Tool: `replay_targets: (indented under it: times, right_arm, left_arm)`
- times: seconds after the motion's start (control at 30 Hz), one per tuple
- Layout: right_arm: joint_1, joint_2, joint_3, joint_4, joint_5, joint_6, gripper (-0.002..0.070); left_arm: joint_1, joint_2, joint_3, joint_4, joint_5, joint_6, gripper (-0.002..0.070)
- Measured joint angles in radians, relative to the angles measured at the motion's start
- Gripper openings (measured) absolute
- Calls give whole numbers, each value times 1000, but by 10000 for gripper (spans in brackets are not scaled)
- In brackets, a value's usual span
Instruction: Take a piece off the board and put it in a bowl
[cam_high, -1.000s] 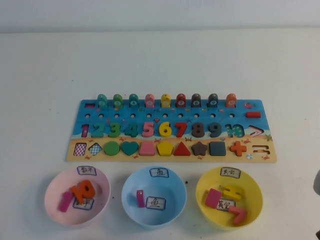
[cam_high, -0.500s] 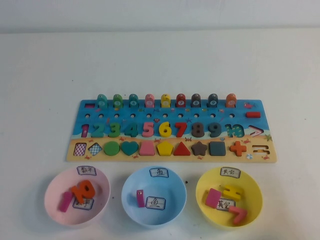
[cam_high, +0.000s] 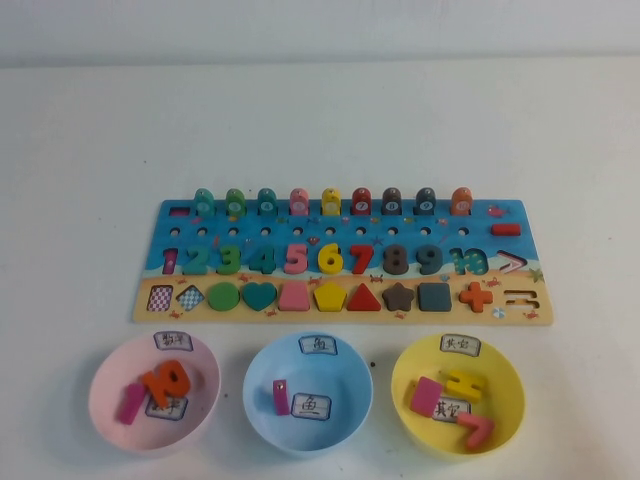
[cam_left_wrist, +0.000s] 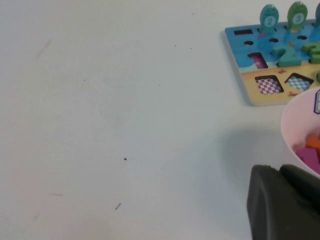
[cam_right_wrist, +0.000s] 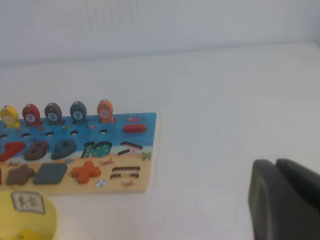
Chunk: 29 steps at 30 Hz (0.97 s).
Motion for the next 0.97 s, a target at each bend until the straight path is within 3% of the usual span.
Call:
replay_targets:
  times: [0.4,0.97]
  right_arm:
    - [0,-7,0,2,193,-70,-17]
    - [0,-8,0,6,204,-75,-17]
  left_arm:
    - [0,0,0,0,0,0,-1]
    - [0,0,0,0,0,0,-1]
